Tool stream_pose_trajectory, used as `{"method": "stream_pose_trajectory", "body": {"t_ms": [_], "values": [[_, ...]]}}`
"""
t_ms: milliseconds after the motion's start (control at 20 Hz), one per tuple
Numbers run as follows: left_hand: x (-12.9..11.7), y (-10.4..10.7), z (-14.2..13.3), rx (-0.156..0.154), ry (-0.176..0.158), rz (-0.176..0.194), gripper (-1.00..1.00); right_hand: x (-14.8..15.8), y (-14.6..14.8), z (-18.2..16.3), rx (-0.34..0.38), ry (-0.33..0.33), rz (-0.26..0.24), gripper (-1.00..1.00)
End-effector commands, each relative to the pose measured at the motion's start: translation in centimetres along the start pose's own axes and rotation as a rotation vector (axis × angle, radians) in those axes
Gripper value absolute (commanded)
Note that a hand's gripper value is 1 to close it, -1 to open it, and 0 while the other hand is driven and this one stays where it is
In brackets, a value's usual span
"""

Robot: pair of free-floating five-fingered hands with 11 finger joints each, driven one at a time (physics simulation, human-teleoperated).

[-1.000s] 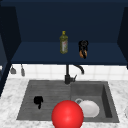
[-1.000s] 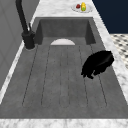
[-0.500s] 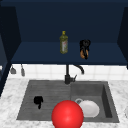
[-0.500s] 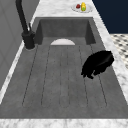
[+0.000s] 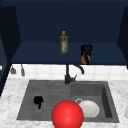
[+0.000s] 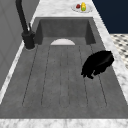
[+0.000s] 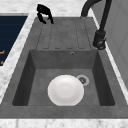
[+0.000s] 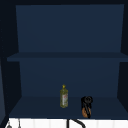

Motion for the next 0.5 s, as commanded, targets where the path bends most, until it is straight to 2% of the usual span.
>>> {"method": "stream_pose_trajectory", "body": {"t_ms": [0,100,450], "values": [[0.0,0.0,0.0,0.0,0.0,0.0,0.0,-0.5,1.5,2.0,-0.001,-0.005,-0.003,1.0],[0.0,0.0,0.0,0.0,0.0,0.0,0.0,-0.7,2.7,2.7,0.002,-0.002,-0.002,1.0],[0.0,0.0,0.0,0.0,0.0,0.0,0.0,-2.5,5.1,1.5,0.035,-0.027,-0.002,1.0]]}}
